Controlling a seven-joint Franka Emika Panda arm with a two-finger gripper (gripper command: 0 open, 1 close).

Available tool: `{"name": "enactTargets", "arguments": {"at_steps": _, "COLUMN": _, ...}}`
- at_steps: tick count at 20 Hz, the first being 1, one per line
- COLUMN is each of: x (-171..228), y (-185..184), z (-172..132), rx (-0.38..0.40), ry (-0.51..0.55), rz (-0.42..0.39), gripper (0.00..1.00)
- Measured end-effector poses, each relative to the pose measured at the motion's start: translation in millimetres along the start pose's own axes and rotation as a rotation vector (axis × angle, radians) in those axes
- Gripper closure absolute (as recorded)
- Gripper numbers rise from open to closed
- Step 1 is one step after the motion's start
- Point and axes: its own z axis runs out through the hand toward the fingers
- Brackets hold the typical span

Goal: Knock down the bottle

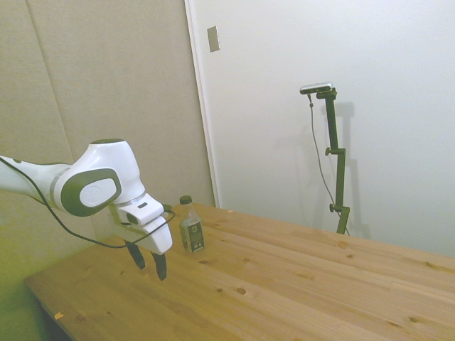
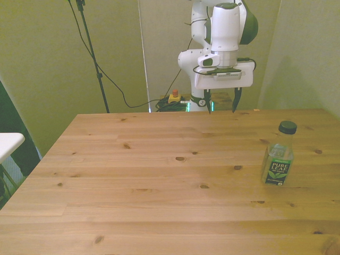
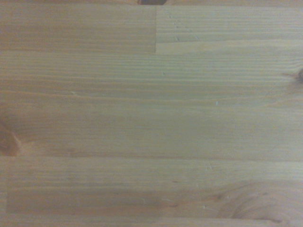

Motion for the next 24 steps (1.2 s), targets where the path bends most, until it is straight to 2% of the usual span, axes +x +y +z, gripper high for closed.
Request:
{"name": "enactTargets", "arguments": {"at_steps": 1, "x": 0.2, "y": 0.1, "z": -0.1, "rx": 0.0, "ry": 0.001, "rz": 0.0, "gripper": 0.0}}
{"name": "enactTargets", "arguments": {"at_steps": 2, "x": -0.1, "y": 1.1, "z": 1.6, "rx": -0.004, "ry": -0.001, "rz": 0.001, "gripper": 1.0}}
{"name": "enactTargets", "arguments": {"at_steps": 7, "x": -8.8, "y": -13.8, "z": -8.7, "rx": -0.008, "ry": 0.009, "rz": 0.031, "gripper": 1.0}}
{"name": "enactTargets", "arguments": {"at_steps": 15, "x": -7.5, "y": -75.0, "z": -50.2, "rx": 0.001, "ry": 0.041, "rz": 0.095, "gripper": 1.0}}
{"name": "enactTargets", "arguments": {"at_steps": 24, "x": 20.9, "y": -145.2, "z": -49.2, "rx": 0.001, "ry": 0.062, "rz": 0.172, "gripper": 1.0}}
